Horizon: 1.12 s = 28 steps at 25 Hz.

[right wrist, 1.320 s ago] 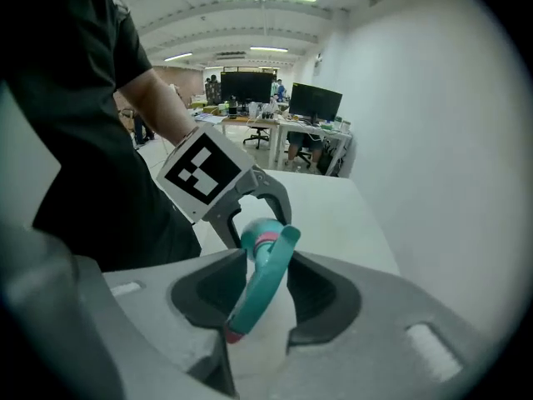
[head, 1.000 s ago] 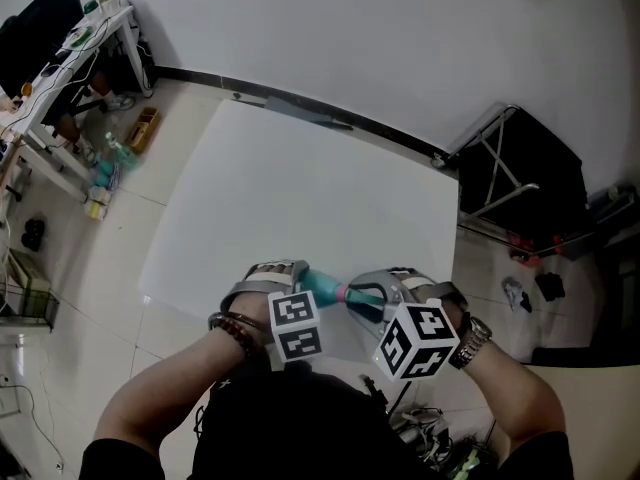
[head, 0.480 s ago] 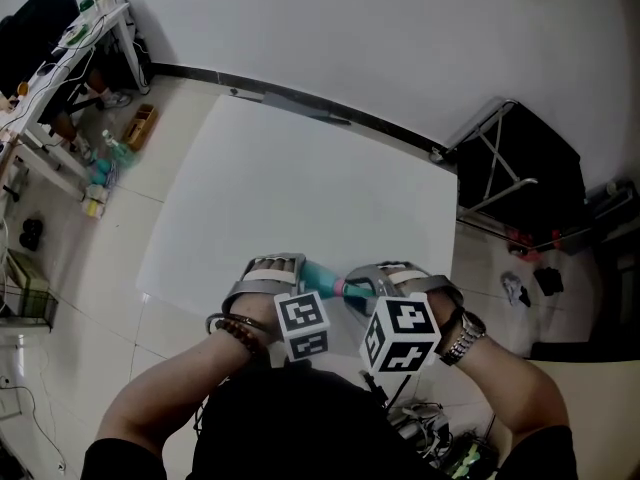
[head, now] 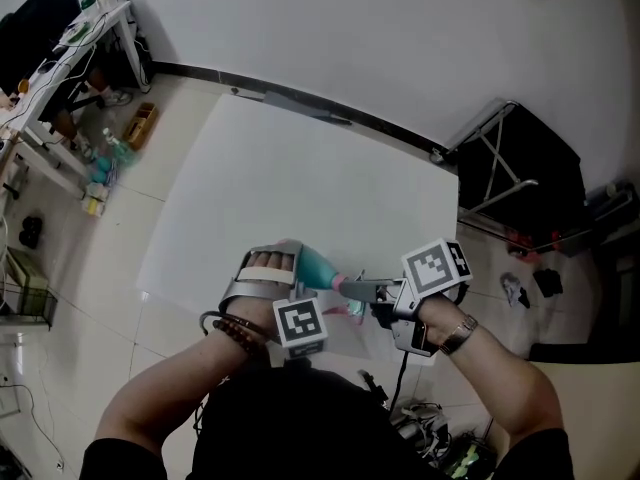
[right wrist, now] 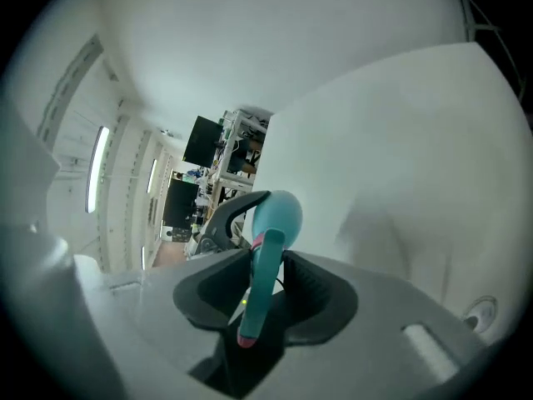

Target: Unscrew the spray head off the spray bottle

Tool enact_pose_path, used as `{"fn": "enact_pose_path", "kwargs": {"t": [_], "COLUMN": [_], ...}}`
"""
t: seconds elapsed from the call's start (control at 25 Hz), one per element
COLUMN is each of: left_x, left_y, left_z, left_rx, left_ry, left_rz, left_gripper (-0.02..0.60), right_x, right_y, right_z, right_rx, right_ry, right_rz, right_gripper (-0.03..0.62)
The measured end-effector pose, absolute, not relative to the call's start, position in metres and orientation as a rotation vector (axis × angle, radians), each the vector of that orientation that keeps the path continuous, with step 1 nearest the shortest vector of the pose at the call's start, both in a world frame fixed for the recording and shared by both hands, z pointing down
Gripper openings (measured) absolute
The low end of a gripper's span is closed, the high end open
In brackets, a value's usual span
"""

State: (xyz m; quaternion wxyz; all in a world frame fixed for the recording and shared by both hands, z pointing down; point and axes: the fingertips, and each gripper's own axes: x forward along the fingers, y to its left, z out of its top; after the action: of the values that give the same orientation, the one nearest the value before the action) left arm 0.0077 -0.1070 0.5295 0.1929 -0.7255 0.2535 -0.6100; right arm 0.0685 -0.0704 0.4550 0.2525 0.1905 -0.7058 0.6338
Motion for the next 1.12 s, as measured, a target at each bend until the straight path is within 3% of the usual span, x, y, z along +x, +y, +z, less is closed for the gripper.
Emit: {"fn": "enact_pose_path", "kwargs": {"t": [0.16, 0.28, 0.4, 0.72, 0.8, 0.84, 1.12], "left_x": [0.016, 0.021, 0.024, 0.037, 0.039, 0.039, 0.043], "left_y": [-0.097, -0.093, -0.092, -0.084, -0.081, -0.08, -0.06], "left_z": [0.541, 0.542, 0.542, 0.535, 0.536, 0.537, 0.553], "left_rx": [-2.191, -2.284, -2.337, -2.503, -2.524, -2.528, -2.5], "left_ry": [0.681, 0.674, 0.671, 0.64, 0.616, 0.602, 0.462], "left_rz": [-1.684, -1.667, -1.656, -1.606, -1.608, -1.615, -1.705], "left_gripper": [0.388, 0.39, 0.39, 0.391, 0.391, 0.391, 0.391], "right_x": [0.065, 0.064, 0.065, 0.067, 0.065, 0.064, 0.07], "right_y": [-0.071, -0.071, -0.071, -0.067, -0.064, -0.062, -0.041], "right_z": [0.447, 0.438, 0.431, 0.428, 0.428, 0.429, 0.447], "right_rx": [0.507, 0.481, 0.463, 0.378, 0.328, 0.302, 0.064], "right_ry": [-2.012, -2.058, -2.113, -2.166, -2.142, -2.123, -1.889], "right_rz": [1.573, 1.475, 1.337, 0.381, 0.159, 0.077, -0.33], "right_gripper": [0.118, 0.17, 0.181, 0.181, 0.148, 0.118, 0.117]}}
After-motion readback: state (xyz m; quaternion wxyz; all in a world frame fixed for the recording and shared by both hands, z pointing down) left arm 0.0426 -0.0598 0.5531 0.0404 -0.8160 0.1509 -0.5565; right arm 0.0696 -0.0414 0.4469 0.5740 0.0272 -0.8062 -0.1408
